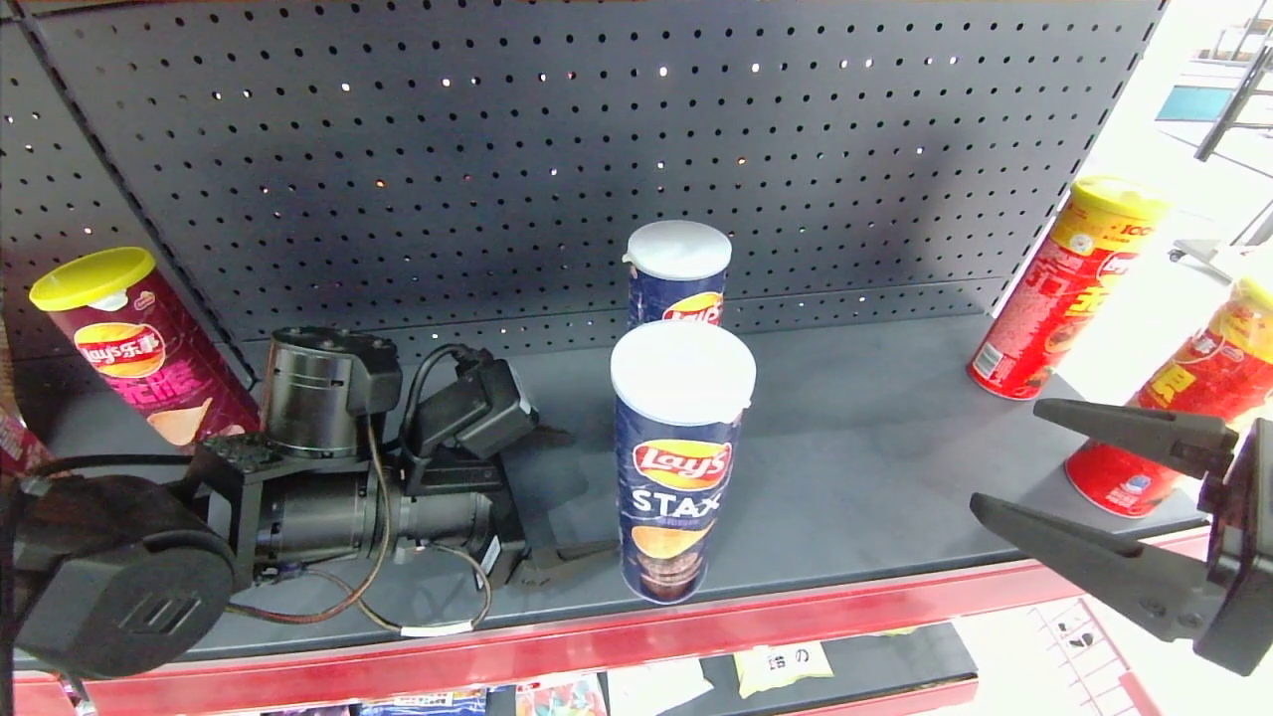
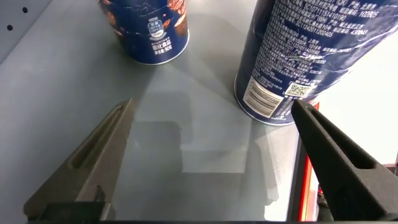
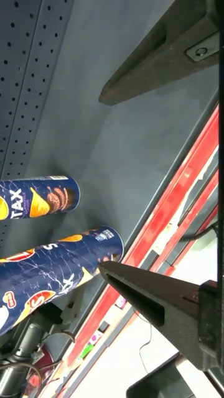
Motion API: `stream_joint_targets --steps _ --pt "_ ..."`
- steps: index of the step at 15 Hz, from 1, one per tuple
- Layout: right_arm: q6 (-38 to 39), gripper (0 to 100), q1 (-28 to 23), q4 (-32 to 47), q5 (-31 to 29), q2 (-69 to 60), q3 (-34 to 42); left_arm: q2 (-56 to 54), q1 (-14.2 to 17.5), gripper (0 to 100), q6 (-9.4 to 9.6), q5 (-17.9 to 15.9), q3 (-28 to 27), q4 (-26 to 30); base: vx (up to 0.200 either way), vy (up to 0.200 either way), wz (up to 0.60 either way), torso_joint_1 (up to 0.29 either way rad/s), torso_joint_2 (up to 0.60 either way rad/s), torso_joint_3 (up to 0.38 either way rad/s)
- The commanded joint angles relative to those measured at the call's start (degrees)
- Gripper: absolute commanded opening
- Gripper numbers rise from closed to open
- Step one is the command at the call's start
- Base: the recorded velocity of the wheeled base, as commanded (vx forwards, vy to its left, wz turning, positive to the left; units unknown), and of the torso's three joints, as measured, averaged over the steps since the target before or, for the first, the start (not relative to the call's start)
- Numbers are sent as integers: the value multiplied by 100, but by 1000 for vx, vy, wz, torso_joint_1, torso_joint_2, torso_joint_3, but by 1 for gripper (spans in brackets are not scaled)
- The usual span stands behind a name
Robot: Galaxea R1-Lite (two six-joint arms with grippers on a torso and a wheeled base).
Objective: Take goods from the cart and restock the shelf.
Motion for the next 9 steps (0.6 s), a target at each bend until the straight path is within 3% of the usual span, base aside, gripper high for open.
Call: stream_joint_targets --steps 1,9 --pt "-6 100 4 -1 1 9 1 18 0 100 1 -1 -20 0 0 0 0 0 0 0" --pt "-6 100 12 8 1 -106 124 -140 9 100 -8 34 59 0 0 0 0 0 0 0"
